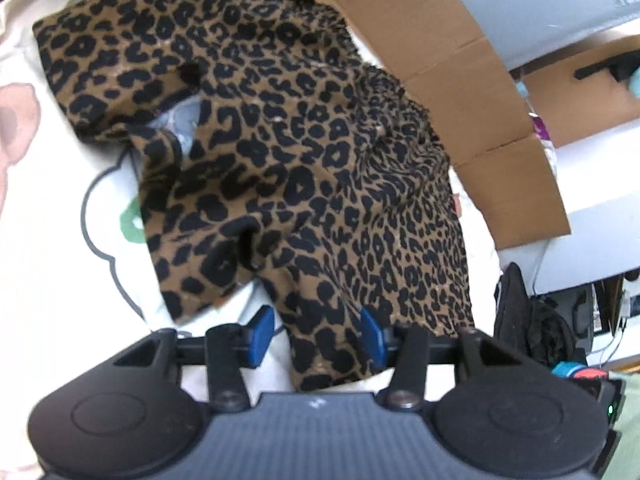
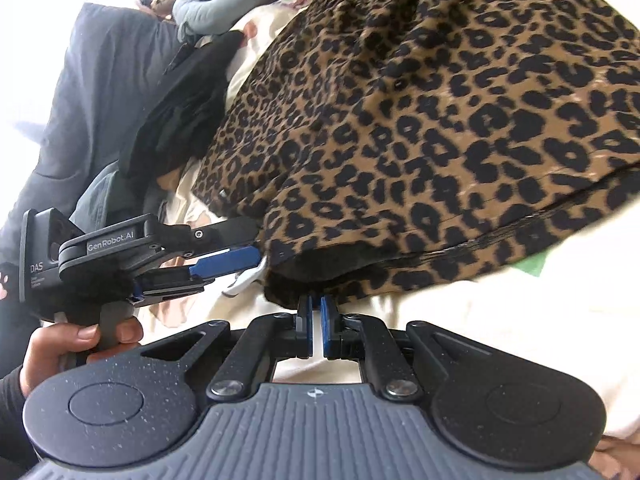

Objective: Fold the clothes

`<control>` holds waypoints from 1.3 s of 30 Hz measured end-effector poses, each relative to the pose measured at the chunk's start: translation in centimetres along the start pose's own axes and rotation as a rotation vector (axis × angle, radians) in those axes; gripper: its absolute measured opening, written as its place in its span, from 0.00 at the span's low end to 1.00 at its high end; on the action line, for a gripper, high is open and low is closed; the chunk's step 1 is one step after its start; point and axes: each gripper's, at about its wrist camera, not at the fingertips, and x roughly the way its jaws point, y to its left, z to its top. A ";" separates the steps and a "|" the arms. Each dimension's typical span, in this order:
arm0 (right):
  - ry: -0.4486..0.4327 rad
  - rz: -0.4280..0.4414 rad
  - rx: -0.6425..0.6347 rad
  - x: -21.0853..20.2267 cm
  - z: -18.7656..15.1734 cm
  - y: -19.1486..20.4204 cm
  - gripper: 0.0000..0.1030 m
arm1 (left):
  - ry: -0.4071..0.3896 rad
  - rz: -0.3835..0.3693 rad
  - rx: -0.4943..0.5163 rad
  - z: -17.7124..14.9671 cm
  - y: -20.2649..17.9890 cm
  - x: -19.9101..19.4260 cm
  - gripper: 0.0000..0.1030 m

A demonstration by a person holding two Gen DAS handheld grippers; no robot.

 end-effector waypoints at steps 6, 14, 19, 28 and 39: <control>-0.053 -0.040 0.064 -1.2 0.7 -2.1 0.09 | 0.046 0.005 -0.038 -0.4 0.1 1.7 0.23; -0.123 -0.086 0.187 -2.4 1.7 -5.7 0.32 | 0.051 0.042 -0.025 -0.7 0.9 1.0 0.10; -0.156 -0.088 0.286 -2.5 2.2 -8.0 0.32 | 0.058 0.048 -0.009 -0.8 1.1 0.6 0.09; -0.193 -0.067 0.442 -1.9 2.6 -10.4 0.38 | 0.073 0.041 0.014 -0.8 1.2 0.2 0.09; -0.221 -0.071 0.434 -2.7 2.9 -10.7 0.00 | 0.087 0.037 0.043 -0.8 1.1 -0.4 0.09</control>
